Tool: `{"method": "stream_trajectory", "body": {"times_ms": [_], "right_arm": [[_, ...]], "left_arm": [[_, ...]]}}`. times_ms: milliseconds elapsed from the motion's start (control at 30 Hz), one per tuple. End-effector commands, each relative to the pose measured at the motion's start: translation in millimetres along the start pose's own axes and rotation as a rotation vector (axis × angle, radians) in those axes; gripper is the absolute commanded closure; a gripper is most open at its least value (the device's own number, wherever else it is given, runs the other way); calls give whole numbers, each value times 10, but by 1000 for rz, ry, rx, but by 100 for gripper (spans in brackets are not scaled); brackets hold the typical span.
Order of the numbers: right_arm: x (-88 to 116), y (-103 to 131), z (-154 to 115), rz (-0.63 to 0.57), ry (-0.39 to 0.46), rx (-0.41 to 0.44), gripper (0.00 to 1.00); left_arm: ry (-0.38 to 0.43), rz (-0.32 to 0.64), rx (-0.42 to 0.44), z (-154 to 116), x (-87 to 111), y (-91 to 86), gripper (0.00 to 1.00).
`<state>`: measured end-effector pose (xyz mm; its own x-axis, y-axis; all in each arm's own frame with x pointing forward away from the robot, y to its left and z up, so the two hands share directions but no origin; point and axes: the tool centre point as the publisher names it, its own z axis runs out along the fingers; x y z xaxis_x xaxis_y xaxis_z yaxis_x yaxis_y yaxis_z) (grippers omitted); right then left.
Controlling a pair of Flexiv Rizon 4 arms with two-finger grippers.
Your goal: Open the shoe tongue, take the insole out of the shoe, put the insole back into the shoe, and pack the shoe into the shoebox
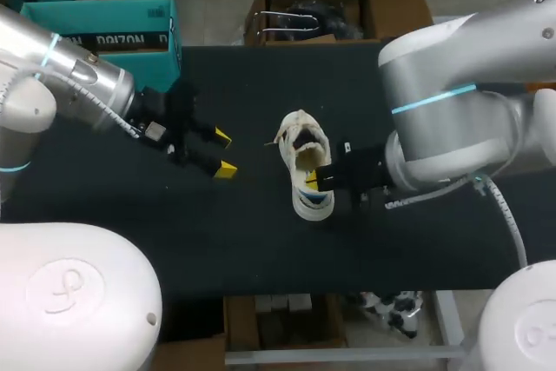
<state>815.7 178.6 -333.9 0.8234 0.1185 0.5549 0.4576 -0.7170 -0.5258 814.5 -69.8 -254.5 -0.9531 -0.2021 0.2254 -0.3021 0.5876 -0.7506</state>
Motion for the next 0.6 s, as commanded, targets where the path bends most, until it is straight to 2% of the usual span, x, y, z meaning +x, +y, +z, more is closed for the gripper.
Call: {"method": "stream_trajectory", "body": {"times_ms": [33,367,600], "right_arm": [[43,185,293,7,-102,37,100],[-87,343,476,55,-139,38,100],[-191,377,508,91,-165,-5,100]], "left_arm": [[-11,-9,-5,-101,28,58,0],[-58,-57,8,-326,-11,152,0],[-80,-89,11,-373,-12,164,0]]}}
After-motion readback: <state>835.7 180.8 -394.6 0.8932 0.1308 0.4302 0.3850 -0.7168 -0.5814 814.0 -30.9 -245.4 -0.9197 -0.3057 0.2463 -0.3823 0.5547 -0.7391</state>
